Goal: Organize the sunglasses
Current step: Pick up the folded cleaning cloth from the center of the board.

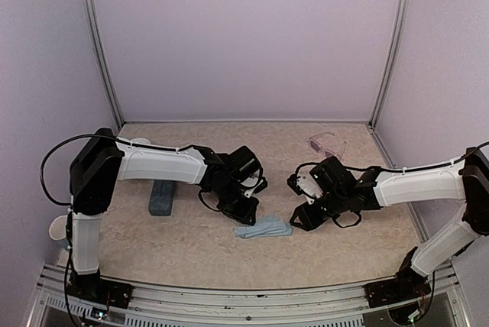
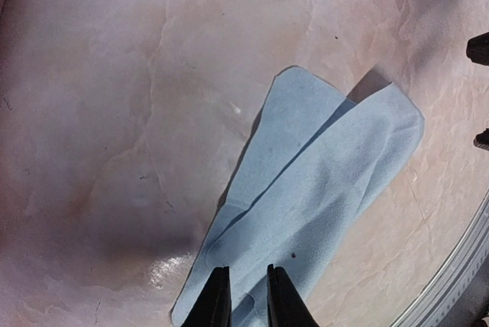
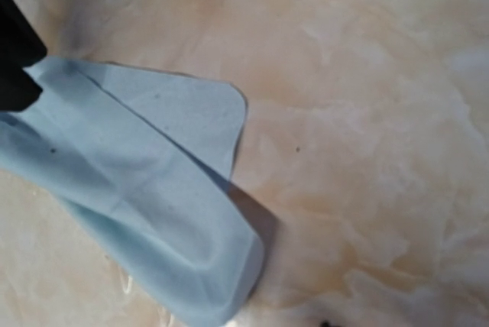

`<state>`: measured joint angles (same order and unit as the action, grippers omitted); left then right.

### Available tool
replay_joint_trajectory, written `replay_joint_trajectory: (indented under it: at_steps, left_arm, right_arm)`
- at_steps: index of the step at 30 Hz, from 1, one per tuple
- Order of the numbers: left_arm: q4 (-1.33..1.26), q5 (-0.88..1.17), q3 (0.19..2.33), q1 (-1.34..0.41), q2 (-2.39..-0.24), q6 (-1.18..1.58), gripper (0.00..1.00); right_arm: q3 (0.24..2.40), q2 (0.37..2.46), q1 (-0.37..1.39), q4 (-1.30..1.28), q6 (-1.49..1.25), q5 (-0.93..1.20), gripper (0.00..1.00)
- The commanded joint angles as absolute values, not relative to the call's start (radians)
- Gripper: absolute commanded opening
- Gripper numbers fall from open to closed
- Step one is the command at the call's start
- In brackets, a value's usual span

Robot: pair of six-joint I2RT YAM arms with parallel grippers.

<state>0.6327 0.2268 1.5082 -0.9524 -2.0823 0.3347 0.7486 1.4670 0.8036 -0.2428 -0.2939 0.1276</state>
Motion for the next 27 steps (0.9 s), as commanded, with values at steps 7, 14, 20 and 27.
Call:
replay_joint_trajectory:
  at_steps: [7, 14, 20, 27]
  left_arm:
    - [0.653, 0.165, 1.521, -0.978, -2.122, 0.342, 0.19]
    - [0.651, 0.152, 1.531, -0.996, -2.133, 0.346, 0.18]
    - [0.655, 0.122, 1.550, -1.006, -2.134, 0.348, 0.13]
    - [0.661, 0.087, 1.566, -1.012, -2.125, 0.345, 0.03]
  right_arm:
    - [0.718, 1.435, 0.800, -0.249, -0.314, 0.131, 0.41]
    - [0.706, 1.421, 0.801, -0.253, -0.313, 0.133, 0.41]
    - [0.703, 1.417, 0.801, -0.254, -0.312, 0.134, 0.41]
    - [0.696, 1.416, 0.800, -0.255, -0.312, 0.138, 0.41]
